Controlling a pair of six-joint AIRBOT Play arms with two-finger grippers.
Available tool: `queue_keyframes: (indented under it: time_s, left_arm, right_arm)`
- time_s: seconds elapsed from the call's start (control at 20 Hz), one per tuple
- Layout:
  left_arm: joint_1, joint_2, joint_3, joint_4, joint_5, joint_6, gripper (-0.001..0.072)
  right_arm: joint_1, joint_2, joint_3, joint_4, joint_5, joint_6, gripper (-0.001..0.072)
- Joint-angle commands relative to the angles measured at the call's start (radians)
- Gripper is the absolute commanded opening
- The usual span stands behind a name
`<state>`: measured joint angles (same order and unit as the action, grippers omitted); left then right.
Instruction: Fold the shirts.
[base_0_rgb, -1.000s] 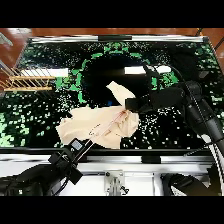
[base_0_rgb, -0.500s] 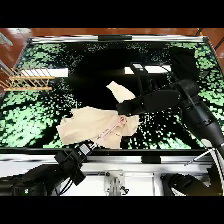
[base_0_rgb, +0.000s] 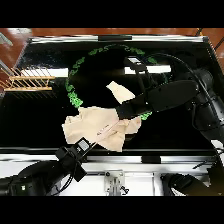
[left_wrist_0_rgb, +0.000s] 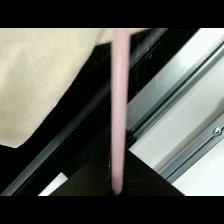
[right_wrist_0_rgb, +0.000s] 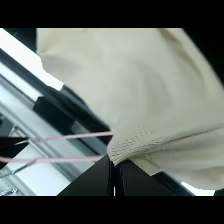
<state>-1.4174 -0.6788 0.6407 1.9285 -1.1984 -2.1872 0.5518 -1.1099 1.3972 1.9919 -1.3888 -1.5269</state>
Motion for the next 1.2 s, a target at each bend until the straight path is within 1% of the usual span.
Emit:
queue_keyframes:
  time_s: [0.0,0.1,0.15,0.2,0.3,0.5,0.65,0.75,1.0,1.15]
  left_arm:
    - [0.024,0.0,0.011,-0.001,0.067,-0.015,0.0037]
    - [0.025,-0.001,0.024,-0.031,0.061,0.102,0.0038]
    - [0.025,-0.001,0.025,-0.044,0.061,0.145,0.0038]
    - [0.025,-0.001,0.025,-0.048,0.061,0.169,0.0038]
    - [0.025,-0.001,0.026,-0.055,0.063,0.171,0.0038]
    - [0.025,-0.016,0.025,-0.118,0.064,0.17,0.0038]
    - [0.025,-0.039,0.021,-0.135,0.074,0.181,0.0038]
    - [0.031,-0.041,0.021,-0.136,0.109,0.182,0.0038]
    - [0.117,-0.038,0.049,-0.142,0.235,0.137,0.0039]
    - [0.146,-0.042,0.048,-0.19,0.292,0.137,0.0038]
  right_arm:
    - [0.001,0.009,0.006,0.083,-0.053,-0.052,0.0069]
    - [0.001,0.014,0.008,0.089,-0.076,-0.084,0.0068]
    - [0.001,0.017,0.008,0.095,-0.078,-0.101,0.0068]
    - [0.001,0.019,0.008,0.105,-0.079,-0.115,0.0068]
    - [0.001,0.019,0.008,0.127,-0.082,-0.137,0.0068]
    - [0.001,0.019,0.01,0.152,-0.079,-0.192,0.0068]
    - [0.0,0.019,0.064,0.152,-0.08,-0.22,0.0068]
    - [0.0,0.019,0.115,0.149,-0.098,-0.22,0.0068]
    - [0.001,0.018,0.128,0.149,-0.25,-0.192,0.0068]
    - [0.001,0.018,0.128,0.175,-0.264,-0.186,0.0068]
